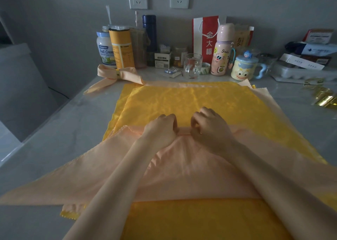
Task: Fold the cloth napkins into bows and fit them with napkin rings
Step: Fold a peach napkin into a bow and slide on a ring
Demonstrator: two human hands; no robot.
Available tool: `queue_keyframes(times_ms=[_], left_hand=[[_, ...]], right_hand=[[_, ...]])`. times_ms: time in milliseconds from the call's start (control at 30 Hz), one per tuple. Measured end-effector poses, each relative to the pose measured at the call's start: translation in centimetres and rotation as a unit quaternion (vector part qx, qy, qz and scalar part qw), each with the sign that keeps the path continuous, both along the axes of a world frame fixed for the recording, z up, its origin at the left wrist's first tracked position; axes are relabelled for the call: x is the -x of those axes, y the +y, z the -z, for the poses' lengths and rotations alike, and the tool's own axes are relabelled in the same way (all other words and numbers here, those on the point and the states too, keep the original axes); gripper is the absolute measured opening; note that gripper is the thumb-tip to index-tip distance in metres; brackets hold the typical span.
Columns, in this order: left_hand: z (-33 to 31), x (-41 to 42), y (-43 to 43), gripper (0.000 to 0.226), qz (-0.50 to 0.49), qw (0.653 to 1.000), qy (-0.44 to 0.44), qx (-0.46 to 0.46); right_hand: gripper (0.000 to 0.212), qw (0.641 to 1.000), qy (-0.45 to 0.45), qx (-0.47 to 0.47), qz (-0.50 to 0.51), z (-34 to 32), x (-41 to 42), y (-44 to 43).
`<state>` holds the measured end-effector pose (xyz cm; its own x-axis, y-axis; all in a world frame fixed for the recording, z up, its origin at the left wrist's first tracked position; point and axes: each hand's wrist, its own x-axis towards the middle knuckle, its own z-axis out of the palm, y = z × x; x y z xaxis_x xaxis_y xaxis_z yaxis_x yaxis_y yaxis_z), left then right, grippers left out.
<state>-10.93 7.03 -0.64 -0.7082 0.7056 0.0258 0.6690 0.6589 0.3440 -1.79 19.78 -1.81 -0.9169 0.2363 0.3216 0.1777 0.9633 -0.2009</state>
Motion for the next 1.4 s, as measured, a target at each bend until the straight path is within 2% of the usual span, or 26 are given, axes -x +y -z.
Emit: queue_keyframes(times_ms=[67,167,233,267,367,467,533,600,700,833,900,1133,1233,1333,1400], left_hand=[[-0.1,0.0,0.0,0.025,-0.004,1.0,-0.005,0.017],[-0.2,-0.5,0.3,0.032,-0.031,0.999,0.004,0.037],[0.0,-0.7,0.5,0.037,-0.054,0.998,0.001,0.042],[0.0,-0.7,0.6,0.039,-0.062,0.997,-0.011,0.039],[-0.1,-0.1,0.6,0.036,-0.076,0.995,-0.058,0.011],[-0.3,0.6,0.3,0.029,-0.068,0.994,-0.086,-0.016],[-0.5,0.7,0.0,0.029,-0.058,0.993,-0.094,-0.032],[-0.4,1.0,-0.3,0.031,-0.05,0.994,-0.083,-0.04],[-0.5,1.3,-0.8,0.03,-0.036,0.997,-0.062,-0.02],[-0.9,0.9,-0.9,0.028,-0.051,0.998,-0.029,0.019],[-1.1,0.6,-0.7,0.025,-0.054,0.998,-0.02,0.028],[-1.6,-0.7,-0.3,0.023,-0.035,0.999,0.021,0.035],[-2.3,-1.1,-0.3,0.025,-0.04,0.999,0.001,0.022],[-2.6,-1.5,-0.4,0.03,-0.028,0.999,-0.025,-0.028],[-2.5,-1.8,-0.4,0.031,-0.019,0.998,-0.049,-0.022]], right_hand=[[0.04,0.999,0.03,-0.019,-0.035,0.9,1.0,-0.5],[0.063,0.994,-0.094,-0.003,-0.048,1.7,1.8,-1.3],[0.087,0.99,-0.136,0.002,-0.032,1.9,1.7,-0.9],[0.091,0.987,-0.158,0.001,-0.019,1.8,1.6,-0.5],[0.072,0.978,-0.203,0.028,0.034,1.6,1.0,0.9],[0.068,0.974,-0.217,0.035,0.056,1.4,0.1,2.3],[0.057,0.976,-0.204,0.059,0.057,1.4,-0.1,2.7],[0.056,0.979,-0.182,0.072,0.052,1.4,0.1,2.8],[0.051,0.985,-0.137,0.095,0.038,1.2,0.4,2.8],[0.03,0.991,-0.057,0.117,-0.008,0.6,0.1,2.2],[0.023,0.992,-0.048,0.116,-0.018,0.3,-0.1,1.9],[0.01,0.991,-0.034,0.119,-0.045,-0.7,-0.5,1.7],[0.011,0.989,-0.038,0.134,-0.051,-1.4,-1.0,1.4],[0.014,0.984,-0.081,0.142,-0.068,-2.1,-1.7,1.1],[0.014,0.979,-0.128,0.14,-0.077,-2.5,-2.0,0.8]])
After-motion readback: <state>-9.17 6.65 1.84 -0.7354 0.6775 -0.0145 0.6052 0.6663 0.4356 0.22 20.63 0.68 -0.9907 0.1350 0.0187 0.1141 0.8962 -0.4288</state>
